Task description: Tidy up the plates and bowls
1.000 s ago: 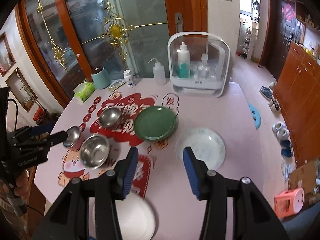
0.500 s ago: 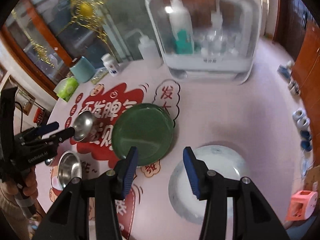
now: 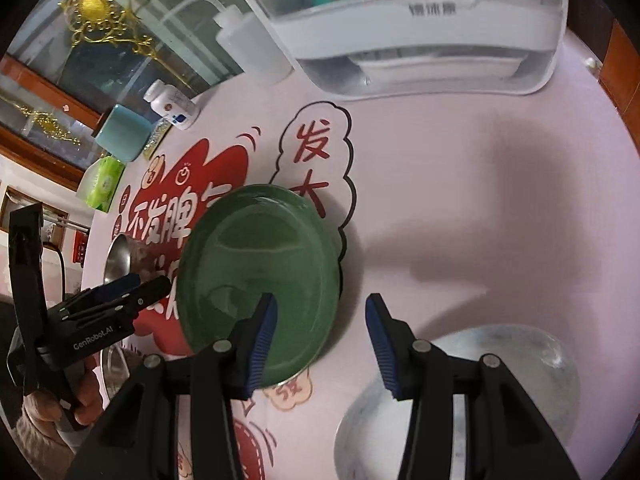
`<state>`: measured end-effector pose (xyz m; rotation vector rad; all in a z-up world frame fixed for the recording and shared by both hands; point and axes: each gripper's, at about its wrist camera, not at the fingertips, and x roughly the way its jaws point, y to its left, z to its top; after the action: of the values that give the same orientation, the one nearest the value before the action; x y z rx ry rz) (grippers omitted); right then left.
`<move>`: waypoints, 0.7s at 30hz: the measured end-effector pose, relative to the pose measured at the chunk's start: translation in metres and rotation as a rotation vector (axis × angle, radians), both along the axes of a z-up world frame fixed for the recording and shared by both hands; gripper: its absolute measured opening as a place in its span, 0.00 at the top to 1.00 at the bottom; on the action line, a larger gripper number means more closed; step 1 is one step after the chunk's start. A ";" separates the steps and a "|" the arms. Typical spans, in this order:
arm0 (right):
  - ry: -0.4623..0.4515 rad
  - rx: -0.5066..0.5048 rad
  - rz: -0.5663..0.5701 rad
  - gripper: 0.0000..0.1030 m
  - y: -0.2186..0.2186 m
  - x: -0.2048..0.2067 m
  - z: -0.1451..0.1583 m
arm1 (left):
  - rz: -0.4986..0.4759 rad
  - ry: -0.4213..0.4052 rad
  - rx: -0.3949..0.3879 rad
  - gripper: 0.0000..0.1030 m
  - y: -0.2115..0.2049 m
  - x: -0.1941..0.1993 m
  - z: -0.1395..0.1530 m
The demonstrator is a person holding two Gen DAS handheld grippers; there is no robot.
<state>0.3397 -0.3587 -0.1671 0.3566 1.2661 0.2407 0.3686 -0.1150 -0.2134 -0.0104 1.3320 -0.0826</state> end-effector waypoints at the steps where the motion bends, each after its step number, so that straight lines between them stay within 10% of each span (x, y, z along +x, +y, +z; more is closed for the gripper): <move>1: 0.007 0.005 0.004 0.64 0.000 0.002 -0.004 | 0.004 0.005 -0.008 0.43 0.000 0.002 -0.003; 21: 0.062 0.001 0.048 0.94 0.001 0.014 -0.029 | -0.053 0.081 -0.077 0.88 -0.006 0.016 -0.029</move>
<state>0.3538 -0.3575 -0.1965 0.3374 1.3362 0.2731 0.3845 -0.1206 -0.2427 -0.0447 1.4096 -0.1799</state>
